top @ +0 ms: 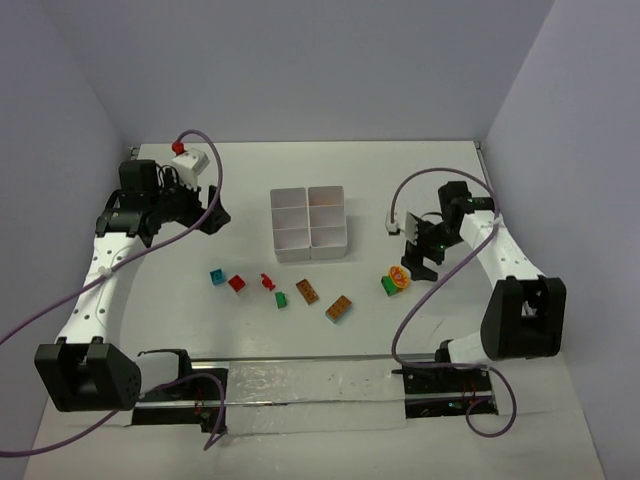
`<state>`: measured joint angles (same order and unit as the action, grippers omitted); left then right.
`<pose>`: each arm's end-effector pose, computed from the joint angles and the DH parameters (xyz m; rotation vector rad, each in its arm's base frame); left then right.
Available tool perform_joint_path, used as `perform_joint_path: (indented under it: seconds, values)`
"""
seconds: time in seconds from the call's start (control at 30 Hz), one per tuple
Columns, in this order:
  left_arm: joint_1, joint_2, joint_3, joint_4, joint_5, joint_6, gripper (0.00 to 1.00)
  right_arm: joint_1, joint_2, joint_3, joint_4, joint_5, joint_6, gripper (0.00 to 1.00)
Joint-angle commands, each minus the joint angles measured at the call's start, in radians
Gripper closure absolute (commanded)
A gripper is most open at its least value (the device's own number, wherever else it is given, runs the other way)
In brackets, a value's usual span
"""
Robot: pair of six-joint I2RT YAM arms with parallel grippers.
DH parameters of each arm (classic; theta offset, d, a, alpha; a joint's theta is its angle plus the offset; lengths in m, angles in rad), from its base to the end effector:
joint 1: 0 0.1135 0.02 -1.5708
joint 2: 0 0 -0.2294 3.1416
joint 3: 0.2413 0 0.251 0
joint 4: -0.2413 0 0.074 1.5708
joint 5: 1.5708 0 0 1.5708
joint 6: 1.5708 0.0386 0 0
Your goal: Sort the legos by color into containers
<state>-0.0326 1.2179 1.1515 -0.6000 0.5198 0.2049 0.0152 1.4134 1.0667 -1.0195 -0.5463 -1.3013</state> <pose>0.2716 -0.0280 0.3060 0.5326 2.1102 -0.4816 0.2551 0.0239 0.2089 -1.6637 2.0282 0.4265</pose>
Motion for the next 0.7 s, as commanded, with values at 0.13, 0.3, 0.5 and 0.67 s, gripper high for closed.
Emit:
perform_joint_path:
  seconds: [0.13, 0.3, 0.5, 0.67]
  values:
    - [-0.033, 0.000, 0.040, -0.021, 0.036, 0.008, 0.01, -0.028, 0.181, 0.051, -0.168, -0.081, -0.471, 0.00]
    - [-0.035, -0.005, 0.030, -0.026, 0.012, 0.021, 0.01, 0.023, 0.189, -0.024, -0.124, -0.023, -0.540, 0.00]
    - [-0.035, 0.005, 0.024, -0.024, 0.000, 0.021, 0.01, 0.053, 0.222, -0.028, -0.029, -0.015, -0.470, 0.00]
    - [-0.038, 0.018, 0.031, -0.025, -0.008, 0.023, 0.01, 0.061, 0.265, 0.022, -0.008, -0.007, -0.419, 0.00]
